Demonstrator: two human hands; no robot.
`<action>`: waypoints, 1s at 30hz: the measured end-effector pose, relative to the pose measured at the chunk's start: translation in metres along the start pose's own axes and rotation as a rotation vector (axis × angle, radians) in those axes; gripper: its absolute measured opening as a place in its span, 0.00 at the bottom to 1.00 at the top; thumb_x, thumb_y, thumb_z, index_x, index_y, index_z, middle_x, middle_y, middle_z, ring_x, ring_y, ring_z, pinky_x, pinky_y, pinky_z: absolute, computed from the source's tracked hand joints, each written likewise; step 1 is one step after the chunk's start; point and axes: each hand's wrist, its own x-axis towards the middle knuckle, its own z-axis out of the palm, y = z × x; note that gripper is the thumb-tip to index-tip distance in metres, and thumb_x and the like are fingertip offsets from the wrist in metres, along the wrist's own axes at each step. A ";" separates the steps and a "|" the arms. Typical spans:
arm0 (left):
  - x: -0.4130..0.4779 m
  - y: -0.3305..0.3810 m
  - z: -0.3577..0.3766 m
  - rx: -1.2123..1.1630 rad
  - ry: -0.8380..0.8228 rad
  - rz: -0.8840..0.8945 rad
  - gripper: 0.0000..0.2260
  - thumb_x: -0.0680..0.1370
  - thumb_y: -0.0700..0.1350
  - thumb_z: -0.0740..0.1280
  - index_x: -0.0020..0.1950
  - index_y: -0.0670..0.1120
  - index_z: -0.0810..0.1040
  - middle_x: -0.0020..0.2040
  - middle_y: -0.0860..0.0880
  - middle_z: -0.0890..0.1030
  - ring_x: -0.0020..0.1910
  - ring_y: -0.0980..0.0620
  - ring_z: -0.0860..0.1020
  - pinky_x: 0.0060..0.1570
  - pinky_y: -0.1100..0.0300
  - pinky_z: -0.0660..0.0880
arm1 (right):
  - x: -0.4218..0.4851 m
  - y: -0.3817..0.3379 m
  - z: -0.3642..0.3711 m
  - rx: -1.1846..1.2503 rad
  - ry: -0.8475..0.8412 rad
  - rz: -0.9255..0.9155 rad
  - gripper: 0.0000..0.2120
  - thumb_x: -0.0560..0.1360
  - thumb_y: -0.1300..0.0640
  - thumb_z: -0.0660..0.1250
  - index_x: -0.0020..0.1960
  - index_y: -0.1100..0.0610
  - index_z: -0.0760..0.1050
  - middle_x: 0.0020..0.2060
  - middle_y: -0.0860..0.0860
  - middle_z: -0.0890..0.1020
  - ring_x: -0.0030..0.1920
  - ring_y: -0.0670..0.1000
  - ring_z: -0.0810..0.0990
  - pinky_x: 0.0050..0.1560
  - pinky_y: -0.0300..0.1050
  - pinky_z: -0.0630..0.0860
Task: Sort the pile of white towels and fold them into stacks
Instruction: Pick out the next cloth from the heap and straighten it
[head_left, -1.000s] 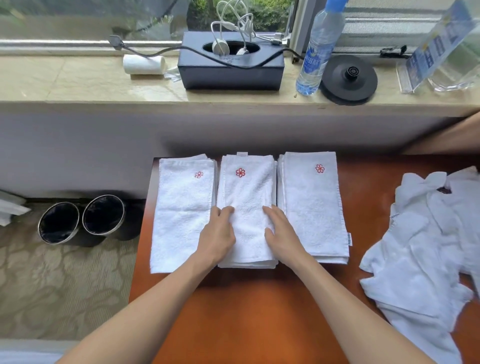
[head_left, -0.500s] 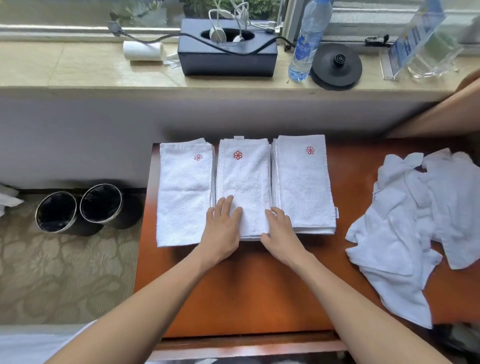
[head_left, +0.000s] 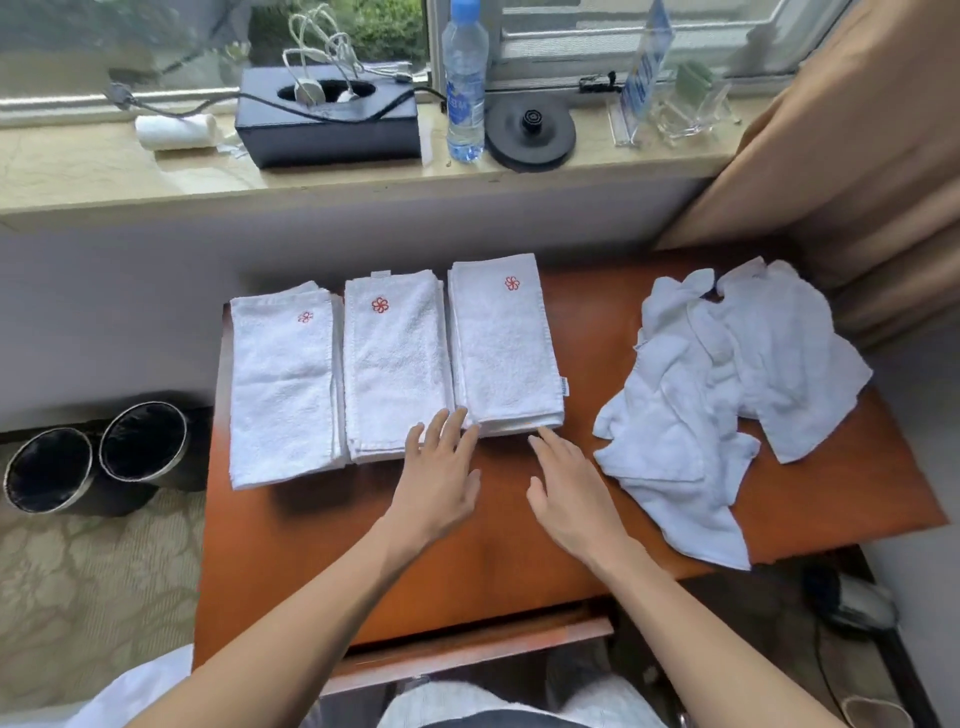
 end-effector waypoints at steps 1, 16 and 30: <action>0.002 0.016 0.001 -0.002 0.007 0.011 0.27 0.83 0.51 0.59 0.82 0.48 0.58 0.84 0.46 0.54 0.83 0.43 0.51 0.79 0.43 0.48 | -0.008 0.014 -0.006 0.008 0.012 0.020 0.28 0.83 0.56 0.60 0.82 0.57 0.61 0.82 0.51 0.61 0.81 0.51 0.59 0.79 0.46 0.56; 0.029 0.309 0.042 0.007 0.018 0.080 0.28 0.82 0.50 0.60 0.82 0.48 0.59 0.84 0.47 0.55 0.83 0.44 0.51 0.79 0.44 0.46 | -0.114 0.266 -0.128 0.053 0.103 0.019 0.25 0.81 0.61 0.62 0.77 0.57 0.66 0.77 0.52 0.69 0.77 0.53 0.64 0.75 0.47 0.62; 0.129 0.423 0.056 -0.029 0.035 0.134 0.26 0.85 0.53 0.56 0.82 0.49 0.58 0.84 0.49 0.55 0.83 0.47 0.52 0.80 0.47 0.44 | -0.081 0.395 -0.190 0.083 0.095 0.109 0.25 0.83 0.56 0.61 0.80 0.55 0.64 0.79 0.51 0.65 0.79 0.52 0.62 0.79 0.49 0.61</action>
